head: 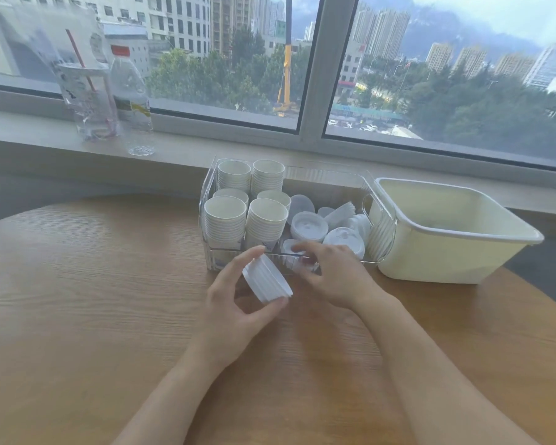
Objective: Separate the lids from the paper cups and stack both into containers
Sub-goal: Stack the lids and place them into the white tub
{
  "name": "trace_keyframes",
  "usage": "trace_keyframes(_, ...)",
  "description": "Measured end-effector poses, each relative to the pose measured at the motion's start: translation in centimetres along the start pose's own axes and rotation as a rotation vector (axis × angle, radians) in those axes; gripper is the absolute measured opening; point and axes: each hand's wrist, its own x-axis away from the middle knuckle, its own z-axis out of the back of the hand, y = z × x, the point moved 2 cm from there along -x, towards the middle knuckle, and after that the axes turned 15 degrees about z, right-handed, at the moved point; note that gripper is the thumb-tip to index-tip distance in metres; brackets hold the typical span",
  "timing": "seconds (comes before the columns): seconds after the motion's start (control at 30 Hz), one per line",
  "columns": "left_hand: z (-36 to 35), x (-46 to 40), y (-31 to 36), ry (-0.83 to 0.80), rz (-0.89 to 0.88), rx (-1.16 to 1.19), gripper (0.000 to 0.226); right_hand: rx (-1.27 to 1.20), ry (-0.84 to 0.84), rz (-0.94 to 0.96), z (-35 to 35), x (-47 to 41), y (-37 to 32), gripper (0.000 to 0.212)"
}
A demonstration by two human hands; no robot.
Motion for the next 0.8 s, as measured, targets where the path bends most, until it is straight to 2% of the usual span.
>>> trace_keyframes(0.17,-0.2,0.1,0.2,-0.009,-0.01,-0.017,0.078,-0.212,0.155,-0.004,0.5,0.4,0.9,0.034)
trace_keyframes(0.33,-0.2,0.2,0.5,-0.022,-0.011,-0.033,0.078,-0.338,0.465,0.026,2.0,2.5,0.8,0.019)
trace_keyframes(0.43,-0.2,0.3,0.6,-0.026,-0.01,-0.048,0.079,-0.444,0.577,0.032,1.8,5.2,-0.5,0.016)
trace_keyframes(0.6,-0.3,0.7,0.7,-0.076,-0.007,-0.056,0.08,-0.66,0.58,0.015,-1.8,8.9,-1.6,0.018)
trace_keyframes(0.8,-0.6,1.2,0.6,-0.158,-0.024,-0.076,0.08,-0.922,0.564,0.03,-3.6,8.6,-1.6,0.009)
